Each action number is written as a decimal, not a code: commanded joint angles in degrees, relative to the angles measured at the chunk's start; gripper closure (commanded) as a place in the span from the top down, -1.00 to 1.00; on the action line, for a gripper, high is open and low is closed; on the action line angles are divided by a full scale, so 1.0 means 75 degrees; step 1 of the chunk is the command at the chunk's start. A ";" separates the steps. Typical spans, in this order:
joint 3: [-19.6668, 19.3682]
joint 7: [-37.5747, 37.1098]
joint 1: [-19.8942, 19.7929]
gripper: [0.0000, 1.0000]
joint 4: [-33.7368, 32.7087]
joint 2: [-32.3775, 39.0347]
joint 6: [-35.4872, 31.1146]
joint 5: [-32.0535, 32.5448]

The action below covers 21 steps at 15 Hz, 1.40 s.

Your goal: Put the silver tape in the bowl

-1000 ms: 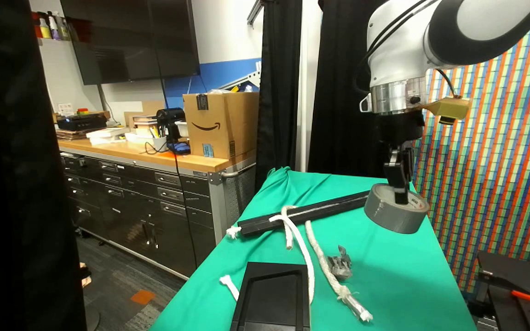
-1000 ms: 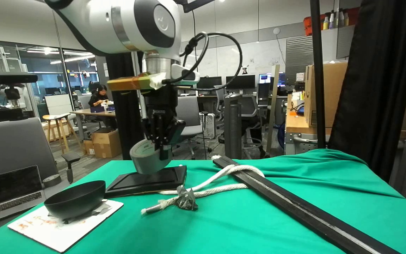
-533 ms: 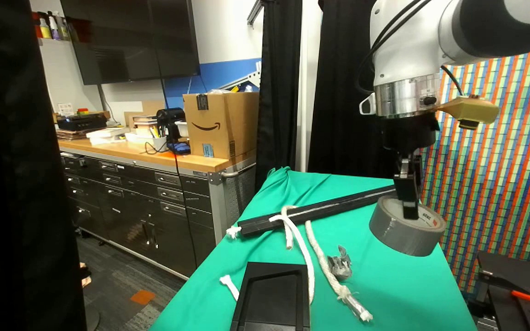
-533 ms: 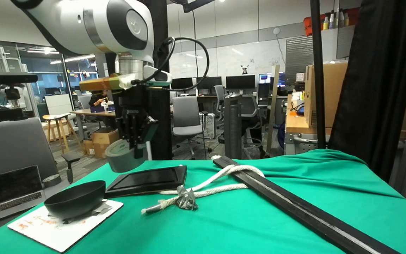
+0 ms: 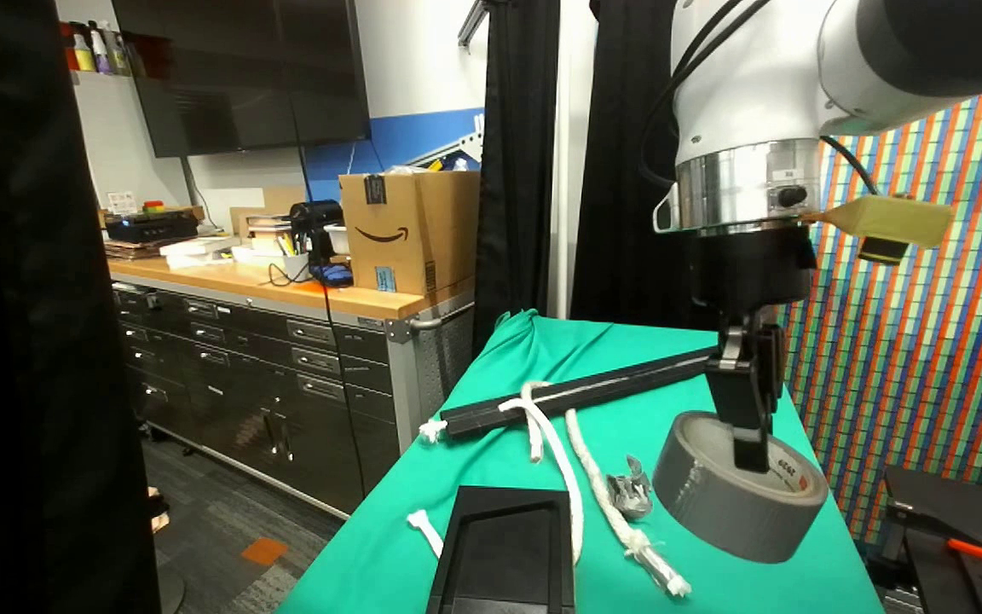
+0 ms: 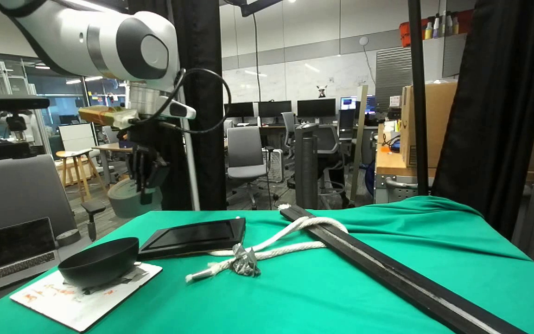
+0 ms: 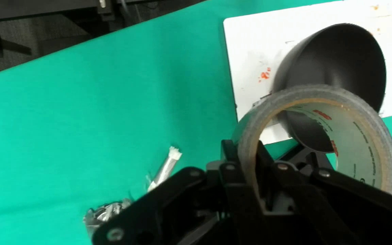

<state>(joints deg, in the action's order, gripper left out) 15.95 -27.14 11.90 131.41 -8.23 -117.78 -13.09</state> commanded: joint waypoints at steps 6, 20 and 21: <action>0.0375 -0.1227 0.0605 -0.73 -0.0789 0.1150 -0.0748 -0.0718; 0.0638 -0.1682 0.1210 -0.73 -0.0860 0.1308 -0.0882 -0.0603; 0.0675 -0.1712 0.1256 -0.73 -0.0883 0.1341 -0.0896 -0.0614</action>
<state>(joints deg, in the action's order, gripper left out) 20.22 -38.37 20.24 125.67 1.88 -123.35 -17.23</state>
